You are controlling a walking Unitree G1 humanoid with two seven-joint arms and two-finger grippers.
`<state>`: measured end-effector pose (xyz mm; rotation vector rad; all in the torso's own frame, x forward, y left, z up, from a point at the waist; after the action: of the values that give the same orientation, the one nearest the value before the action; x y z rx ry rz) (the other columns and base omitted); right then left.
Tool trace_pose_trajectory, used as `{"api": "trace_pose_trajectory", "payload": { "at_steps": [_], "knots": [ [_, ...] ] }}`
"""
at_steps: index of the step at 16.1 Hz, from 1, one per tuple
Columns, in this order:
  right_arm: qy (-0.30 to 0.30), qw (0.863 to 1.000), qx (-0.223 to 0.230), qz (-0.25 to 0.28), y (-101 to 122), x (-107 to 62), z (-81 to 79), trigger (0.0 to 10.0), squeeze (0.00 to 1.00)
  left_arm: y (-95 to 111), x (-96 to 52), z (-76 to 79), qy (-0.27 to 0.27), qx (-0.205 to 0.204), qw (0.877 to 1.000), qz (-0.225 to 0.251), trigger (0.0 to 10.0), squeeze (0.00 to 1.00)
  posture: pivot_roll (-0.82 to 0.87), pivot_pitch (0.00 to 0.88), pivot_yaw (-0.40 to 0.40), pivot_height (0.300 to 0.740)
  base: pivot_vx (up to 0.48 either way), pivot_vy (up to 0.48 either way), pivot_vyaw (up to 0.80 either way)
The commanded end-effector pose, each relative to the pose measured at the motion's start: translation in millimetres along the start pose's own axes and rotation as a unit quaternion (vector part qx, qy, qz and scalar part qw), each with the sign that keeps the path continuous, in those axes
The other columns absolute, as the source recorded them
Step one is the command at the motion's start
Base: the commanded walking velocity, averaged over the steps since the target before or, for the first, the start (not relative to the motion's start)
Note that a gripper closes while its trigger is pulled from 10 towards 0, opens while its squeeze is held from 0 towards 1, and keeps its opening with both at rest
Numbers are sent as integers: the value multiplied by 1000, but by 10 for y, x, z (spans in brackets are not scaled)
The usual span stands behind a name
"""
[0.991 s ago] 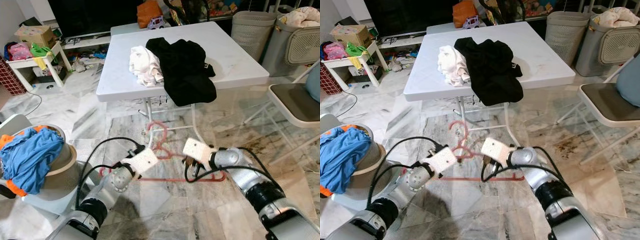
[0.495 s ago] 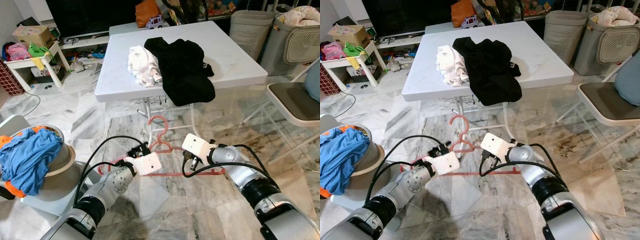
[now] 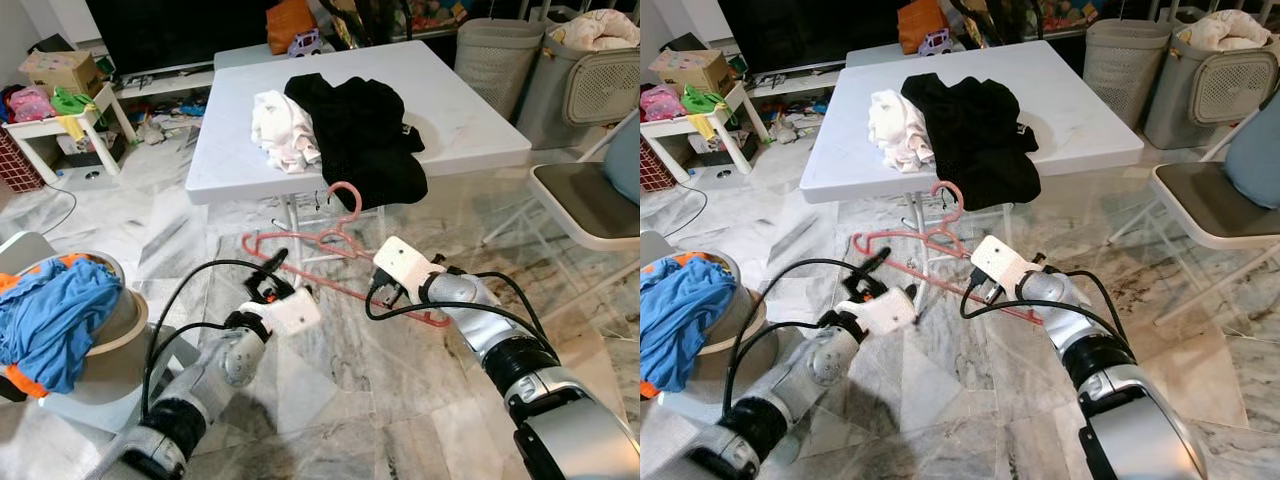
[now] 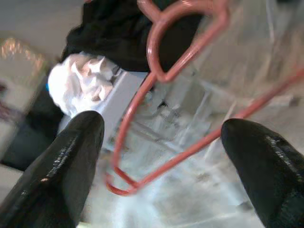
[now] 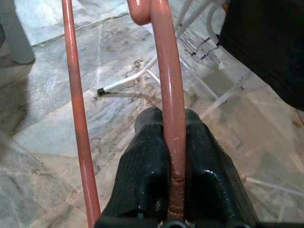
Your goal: Hang hanger
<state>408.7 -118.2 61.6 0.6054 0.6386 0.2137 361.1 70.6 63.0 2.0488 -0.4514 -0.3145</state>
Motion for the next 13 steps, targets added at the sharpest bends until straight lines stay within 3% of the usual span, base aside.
{"api": "trace_pose_trajectory", "payload": {
  "at_steps": [1,2,3,4,5,7,8,9,10,11,12,13],
  "knots": [
    [-20,999,32,-6,-22,-3,81,0,0,5,-46,-63,13,-52,999,4,10000,1000,-87,0,84,740,0,0,0],
    [-34,998,59,-10,-72,-20,122,0,0,5,-103,-105,30,-85,996,6,10000,1000,-86,0,86,740,0,0,0],
    [-62,990,123,-18,-217,-75,181,0,0,-40,-263,-240,90,-173,981,0,10000,1000,-83,0,88,740,0,0,0],
    [-69,988,138,-20,-254,-89,192,0,0,-63,-305,-273,106,-194,975,-4,10000,1000,-83,0,88,740,0,0,0],
    [-95,974,204,-27,-416,-159,189,0,0,-175,-514,-437,172,-250,953,-17,10000,1000,-79,0,84,740,0,0,0],
    [-129,953,273,-28,-587,-266,168,0,0,-376,-784,-554,231,-295,926,-43,10000,1000,-74,0,80,740,0,0,0],
    [-129,953,273,-28,-587,-266,168,0,0,-376,-784,-554,231,-295,926,-43,10000,1000,-74,0,80,740,0,0,0],
    [-165,935,310,-51,-723,-351,155,0,0,-490,-935,-583,255,-315,912,-68,10000,0,-75,0,81,740,0,0,0],
    [-179,927,324,-60,-771,-389,147,0,0,-532,-986,-593,265,-319,907,-78,10000,0,-75,0,81,740,0,0,0],
    [-237,910,336,-62,-850,-528,178,3765,0,-568,-1043,-582,265,-327,903,-89,10000,0,-86,0,86,740,0,0,0],
    [-265,891,360,-79,-946,-619,136,10000,0,-569,-1042,-568,263,-339,899,-94,10000,0,-92,0,90,740,0,0,0],
    [-276,888,358,-87,-976,-650,129,10000,0,-564,-1028,-564,261,-342,898,-93,10000,0,-92,0,90,740,0,0,0]
  ]
}}
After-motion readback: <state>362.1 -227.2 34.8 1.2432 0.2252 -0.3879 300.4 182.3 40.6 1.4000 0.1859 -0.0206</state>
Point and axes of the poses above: a point about 5 cm out from each wrist's last joint towards the gripper, its own x axis pointing out of the wrist towards the gripper, its own y axis along the axis of the wrist's last joint, z = x × y, the point moved 6 cm from there along x, pointing out of the wrist towards the gripper, and after that the axes turned 13 degrees about -x, right-handed, at the moved point
